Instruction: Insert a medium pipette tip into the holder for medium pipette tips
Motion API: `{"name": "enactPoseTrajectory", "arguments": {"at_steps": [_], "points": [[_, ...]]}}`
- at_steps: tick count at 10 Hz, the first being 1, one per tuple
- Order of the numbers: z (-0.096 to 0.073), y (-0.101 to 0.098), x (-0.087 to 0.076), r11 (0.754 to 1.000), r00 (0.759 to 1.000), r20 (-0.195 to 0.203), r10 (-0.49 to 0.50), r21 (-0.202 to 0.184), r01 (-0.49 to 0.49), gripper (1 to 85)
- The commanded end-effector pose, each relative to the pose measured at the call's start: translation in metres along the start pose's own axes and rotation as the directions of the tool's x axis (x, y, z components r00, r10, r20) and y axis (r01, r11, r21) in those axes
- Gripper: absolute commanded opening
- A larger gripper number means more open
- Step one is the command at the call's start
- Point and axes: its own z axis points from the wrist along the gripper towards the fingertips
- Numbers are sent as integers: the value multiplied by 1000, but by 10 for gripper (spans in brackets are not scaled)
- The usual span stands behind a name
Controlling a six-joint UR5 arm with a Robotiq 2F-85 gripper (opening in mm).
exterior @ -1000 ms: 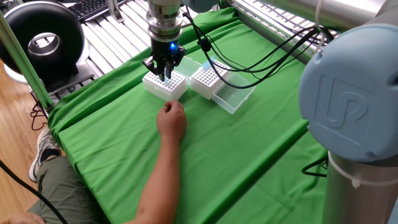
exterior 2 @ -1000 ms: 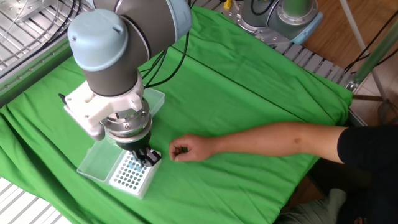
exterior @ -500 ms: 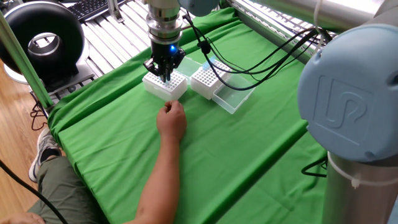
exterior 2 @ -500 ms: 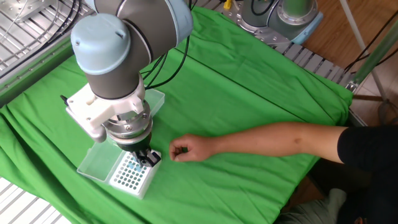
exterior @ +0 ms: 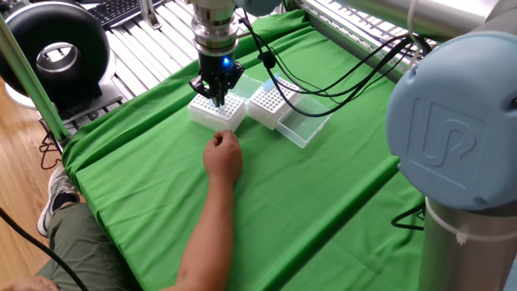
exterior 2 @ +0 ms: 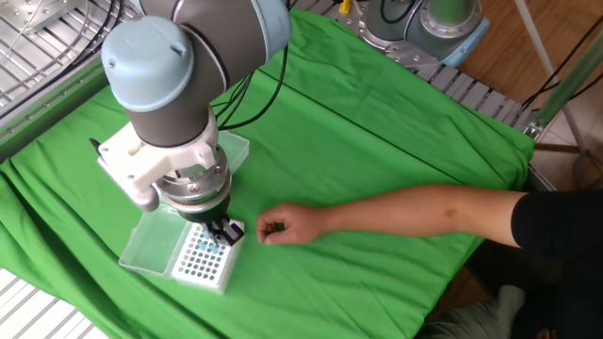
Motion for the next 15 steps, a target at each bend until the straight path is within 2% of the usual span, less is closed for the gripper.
{"name": "enactPoseTrajectory", "arguments": {"at_steps": [1,6,11,13,15], "points": [[-18,-6,9,1000,1000,-29,-1,10,1,10],[-51,-15,18,1000,999,-51,-14,6,15,10],[-82,-33,30,998,995,-79,-56,-1,56,10],[-86,-43,27,996,994,-74,-82,13,83,10],[-83,-56,22,993,992,-63,-112,26,114,10]]}}
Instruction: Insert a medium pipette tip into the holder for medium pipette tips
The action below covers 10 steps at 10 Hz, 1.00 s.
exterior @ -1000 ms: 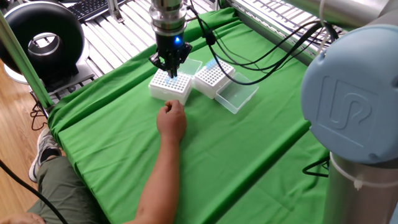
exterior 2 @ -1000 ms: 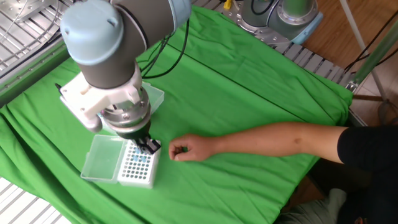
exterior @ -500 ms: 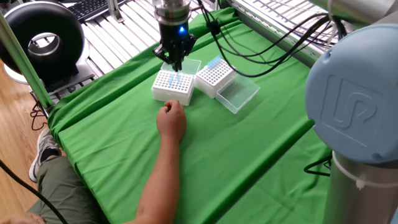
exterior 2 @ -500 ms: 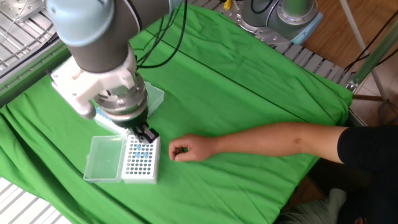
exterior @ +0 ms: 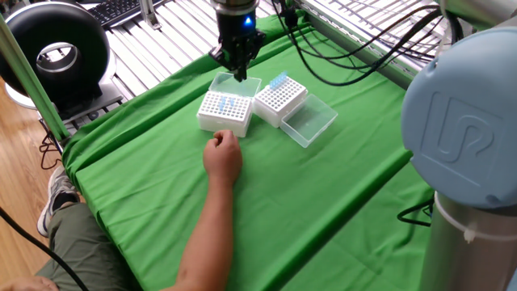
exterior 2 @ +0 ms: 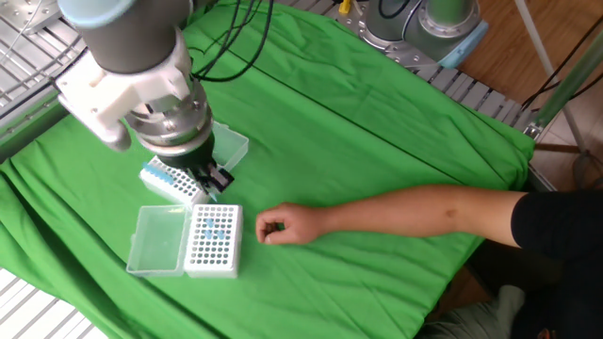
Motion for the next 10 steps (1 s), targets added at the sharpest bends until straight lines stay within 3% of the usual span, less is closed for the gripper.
{"name": "enactPoseTrajectory", "arguments": {"at_steps": [1,5,10], "points": [[-2,-19,-5,999,999,21,-47,-2,47,10],[13,-59,-11,993,991,62,-119,3,119,10],[29,-84,-10,986,982,93,-167,-3,168,10]]}}
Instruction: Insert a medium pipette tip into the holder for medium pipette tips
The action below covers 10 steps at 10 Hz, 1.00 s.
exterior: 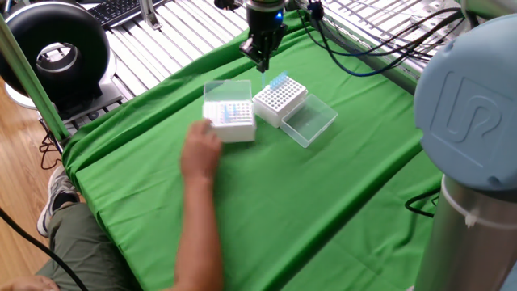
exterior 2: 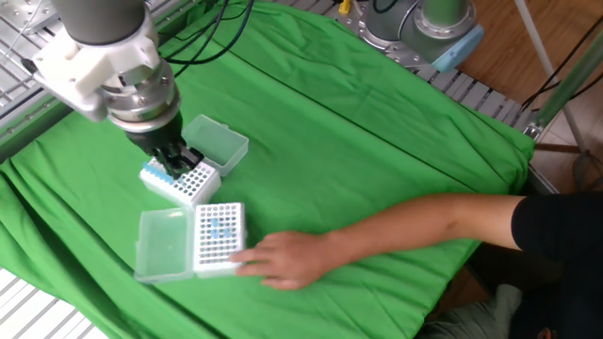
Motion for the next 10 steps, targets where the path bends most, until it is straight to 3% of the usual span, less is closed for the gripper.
{"name": "enactPoseTrajectory", "arguments": {"at_steps": [1,10], "points": [[8,-13,4,1000,1000,19,-22,-10,22,10],[23,-12,3,1000,999,47,-17,-12,17,10]]}}
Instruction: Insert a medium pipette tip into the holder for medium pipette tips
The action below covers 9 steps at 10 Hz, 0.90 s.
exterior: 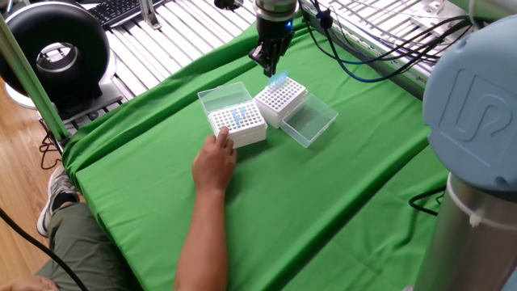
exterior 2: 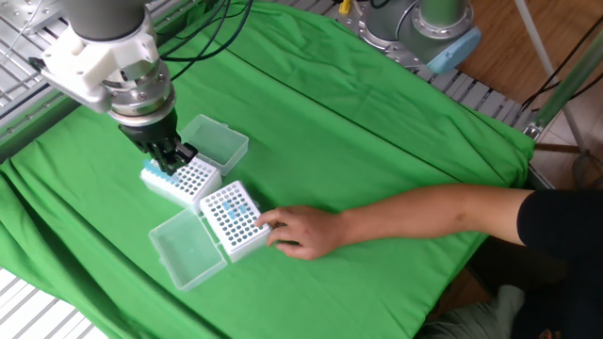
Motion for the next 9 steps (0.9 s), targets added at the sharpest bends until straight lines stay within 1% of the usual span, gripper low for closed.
{"name": "enactPoseTrajectory", "arguments": {"at_steps": [1,3,4,5,6,9], "points": [[5,0,-2,1000,1000,18,4,-12,-3,10],[6,0,-1,1000,1000,15,-1,-11,1,10],[6,0,2,999,1000,0,-30,-13,30,40],[6,4,4,998,999,-3,-51,-32,51,160],[6,3,4,997,998,-3,-68,-31,68,217],[5,6,5,996,997,0,-75,-38,75,263]]}}
